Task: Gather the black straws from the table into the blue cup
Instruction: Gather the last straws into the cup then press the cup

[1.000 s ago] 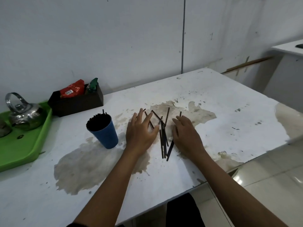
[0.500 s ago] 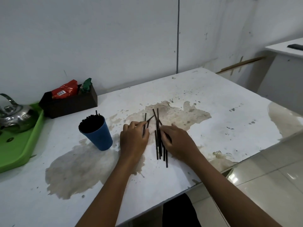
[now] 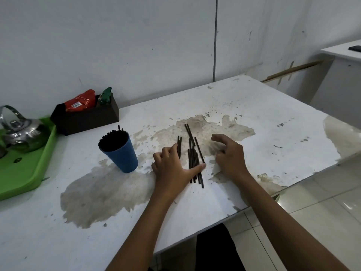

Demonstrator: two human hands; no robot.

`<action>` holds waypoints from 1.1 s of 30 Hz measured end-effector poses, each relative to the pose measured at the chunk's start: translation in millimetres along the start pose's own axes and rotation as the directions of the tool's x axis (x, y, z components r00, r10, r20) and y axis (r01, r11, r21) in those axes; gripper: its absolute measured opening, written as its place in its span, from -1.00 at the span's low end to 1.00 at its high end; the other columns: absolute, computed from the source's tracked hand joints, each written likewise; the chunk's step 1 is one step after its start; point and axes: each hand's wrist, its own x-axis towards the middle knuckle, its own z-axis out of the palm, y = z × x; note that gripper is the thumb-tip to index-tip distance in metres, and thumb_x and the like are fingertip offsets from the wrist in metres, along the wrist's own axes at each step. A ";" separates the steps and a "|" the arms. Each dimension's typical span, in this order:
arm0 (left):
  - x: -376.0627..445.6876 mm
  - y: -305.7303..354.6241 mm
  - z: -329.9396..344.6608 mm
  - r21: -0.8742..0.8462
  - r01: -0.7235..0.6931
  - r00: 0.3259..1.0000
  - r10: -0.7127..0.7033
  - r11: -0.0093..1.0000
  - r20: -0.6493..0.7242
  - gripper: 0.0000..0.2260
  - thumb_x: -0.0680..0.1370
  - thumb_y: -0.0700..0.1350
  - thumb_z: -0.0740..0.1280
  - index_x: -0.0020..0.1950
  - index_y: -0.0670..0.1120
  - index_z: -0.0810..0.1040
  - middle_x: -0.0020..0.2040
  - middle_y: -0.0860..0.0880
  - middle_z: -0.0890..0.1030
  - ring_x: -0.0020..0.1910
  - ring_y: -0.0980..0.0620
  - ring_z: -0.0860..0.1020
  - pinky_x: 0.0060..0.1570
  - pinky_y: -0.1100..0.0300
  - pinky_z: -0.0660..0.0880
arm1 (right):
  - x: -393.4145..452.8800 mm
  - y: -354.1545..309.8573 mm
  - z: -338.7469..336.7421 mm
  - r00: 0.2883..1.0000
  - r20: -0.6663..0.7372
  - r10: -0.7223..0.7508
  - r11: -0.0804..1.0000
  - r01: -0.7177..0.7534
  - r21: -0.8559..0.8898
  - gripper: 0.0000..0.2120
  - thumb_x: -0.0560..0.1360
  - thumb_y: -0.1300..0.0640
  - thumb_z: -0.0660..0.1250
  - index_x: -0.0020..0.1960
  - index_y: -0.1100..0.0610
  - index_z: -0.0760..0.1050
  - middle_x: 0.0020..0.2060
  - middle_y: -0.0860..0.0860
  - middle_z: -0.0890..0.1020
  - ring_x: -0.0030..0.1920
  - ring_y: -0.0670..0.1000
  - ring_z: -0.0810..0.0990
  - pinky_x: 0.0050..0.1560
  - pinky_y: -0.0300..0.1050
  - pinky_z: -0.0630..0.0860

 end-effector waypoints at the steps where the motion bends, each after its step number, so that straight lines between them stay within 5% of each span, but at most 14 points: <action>1: 3.3 -1.1 1.6 -0.007 0.009 1.000 -0.009 1.000 -0.009 -0.05 0.25 0.58 0.22 0.49 0.05 0.24 0.37 0.01 0.38 0.31 -0.08 0.28 0.23 -0.05 0.31 | -0.1 0.2 0.4 1.000 0.016 -0.003 1.000 0.003 -0.008 -0.42 0.35 0.55 0.16 0.29 0.19 0.54 0.19 0.05 0.63 0.23 -0.03 0.55 -0.05 -0.65 0.32; 9: 18.9 -6.5 5.0 -0.062 -0.022 0.989 0.013 0.998 -0.145 -0.42 0.47 0.43 0.16 0.33 0.10 0.41 0.18 0.05 0.53 0.18 -0.04 0.40 0.09 0.05 0.38 | -3.0 -3.8 8.4 0.975 0.182 -0.125 0.975 0.154 -0.158 -0.64 0.55 0.23 0.17 0.32 0.12 0.52 0.33 0.08 0.54 0.42 0.07 0.41 0.38 0.01 0.37; 14: 13.7 -12.3 7.9 -0.067 -0.135 0.985 0.127 0.989 -0.117 -0.39 0.50 0.34 0.21 0.49 0.11 0.28 0.39 0.08 0.33 0.33 0.01 0.28 0.24 0.03 0.31 | -2.1 1.2 6.9 0.952 0.248 -0.180 0.969 0.215 -0.122 -0.65 0.55 0.13 0.35 0.33 0.06 0.51 0.36 0.01 0.51 0.49 -0.05 0.28 0.38 -0.11 0.28; 18: 15.3 -11.3 7.6 0.015 -0.102 0.985 0.103 0.995 -0.138 -0.46 0.57 0.33 0.08 0.49 0.15 0.30 0.41 0.09 0.37 0.33 -0.01 0.31 0.22 0.02 0.35 | 9.2 8.0 16.8 0.952 0.269 -0.144 0.935 0.220 -0.277 -0.64 0.59 0.00 0.28 0.37 0.05 0.46 0.35 -0.01 0.52 0.52 -0.02 0.21 0.45 0.03 0.25; 21: 13.5 -11.3 5.8 -0.052 -0.096 0.990 0.090 0.994 -0.108 -0.43 0.55 0.38 0.06 0.50 0.17 0.28 0.44 0.10 0.35 0.38 0.00 0.27 0.27 -0.01 0.32 | 13.1 1.8 23.4 0.950 0.269 -0.161 0.915 0.246 -0.320 -0.64 0.64 0.00 0.18 0.39 0.07 0.43 0.36 0.00 0.51 0.54 0.02 0.17 0.52 0.04 0.04; 27: 14.2 -14.2 6.5 0.020 -0.102 0.993 0.103 0.995 -0.065 -0.24 0.44 0.49 0.11 0.53 0.11 0.23 0.47 0.10 0.35 0.37 -0.01 0.26 0.26 0.00 0.31 | 23.1 -0.3 29.5 0.887 0.438 -0.149 0.765 0.384 -0.517 -0.47 0.64 0.06 0.15 0.57 0.02 0.12 0.58 -0.09 0.13 0.59 -0.03 -0.10 0.54 0.21 -0.18; 33: 14.4 -10.3 4.4 -0.137 -0.046 0.986 0.022 0.989 -0.167 -0.42 0.55 0.36 0.11 0.44 0.05 0.39 0.36 0.06 0.47 0.32 -0.01 0.34 0.23 0.05 0.35 | 18.7 0.7 31.6 0.904 0.336 -0.264 0.816 0.395 -0.422 -0.65 0.63 0.22 0.11 0.36 0.08 0.47 0.36 -0.02 0.51 0.54 0.05 0.19 0.54 0.20 -0.03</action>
